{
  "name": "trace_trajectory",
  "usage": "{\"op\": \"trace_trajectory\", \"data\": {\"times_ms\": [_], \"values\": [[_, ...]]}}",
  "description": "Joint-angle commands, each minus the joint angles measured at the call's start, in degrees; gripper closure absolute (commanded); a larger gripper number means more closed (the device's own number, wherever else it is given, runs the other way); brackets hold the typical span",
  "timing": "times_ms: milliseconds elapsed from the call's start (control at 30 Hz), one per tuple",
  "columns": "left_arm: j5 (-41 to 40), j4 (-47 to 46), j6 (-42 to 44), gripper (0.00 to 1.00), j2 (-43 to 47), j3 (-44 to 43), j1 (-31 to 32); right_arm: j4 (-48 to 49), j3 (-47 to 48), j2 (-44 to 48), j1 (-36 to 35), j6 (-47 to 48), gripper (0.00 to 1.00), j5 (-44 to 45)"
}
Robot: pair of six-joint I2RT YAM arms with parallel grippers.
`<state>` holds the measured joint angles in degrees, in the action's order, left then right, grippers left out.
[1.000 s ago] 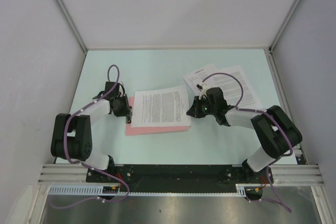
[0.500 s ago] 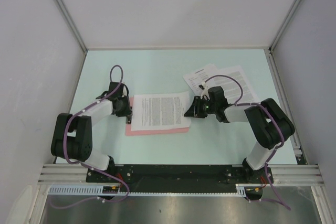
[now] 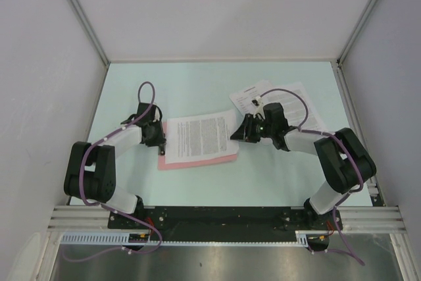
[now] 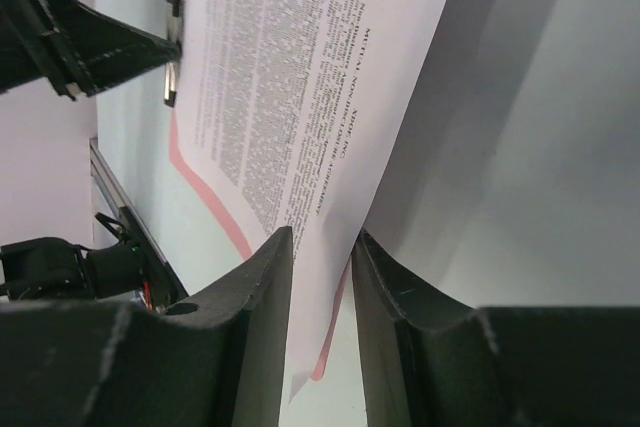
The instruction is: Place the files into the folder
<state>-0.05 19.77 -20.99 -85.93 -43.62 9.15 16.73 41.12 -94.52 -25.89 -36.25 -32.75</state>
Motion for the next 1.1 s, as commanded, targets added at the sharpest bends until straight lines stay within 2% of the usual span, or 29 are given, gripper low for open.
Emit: {"op": "trace_trajectory", "data": {"times_ms": [0,67,400,800,1067], "values": [[8.75,-0.17,-4.49,1.0,-0.73,0.64,2.45,2.34,3.79,1.36,-2.41,-1.54,0.67,-3.72],[8.67,0.0,-4.49,1.0,-0.73,0.64,2.63,2.34,4.05,0.74,-3.11,-1.81,0.67,-3.37],[8.32,0.27,-4.23,1.0,-0.9,-0.07,2.63,-11.45,8.88,4.26,-4.43,4.43,0.63,4.45],[7.18,1.06,-4.05,1.0,-0.47,-0.06,2.81,-18.66,10.12,6.98,-6.63,6.81,0.59,9.63],[3.13,3.43,-5.64,1.0,0.94,-1.91,4.91,-19.28,10.12,6.54,-8.03,6.54,0.56,10.78]]}}
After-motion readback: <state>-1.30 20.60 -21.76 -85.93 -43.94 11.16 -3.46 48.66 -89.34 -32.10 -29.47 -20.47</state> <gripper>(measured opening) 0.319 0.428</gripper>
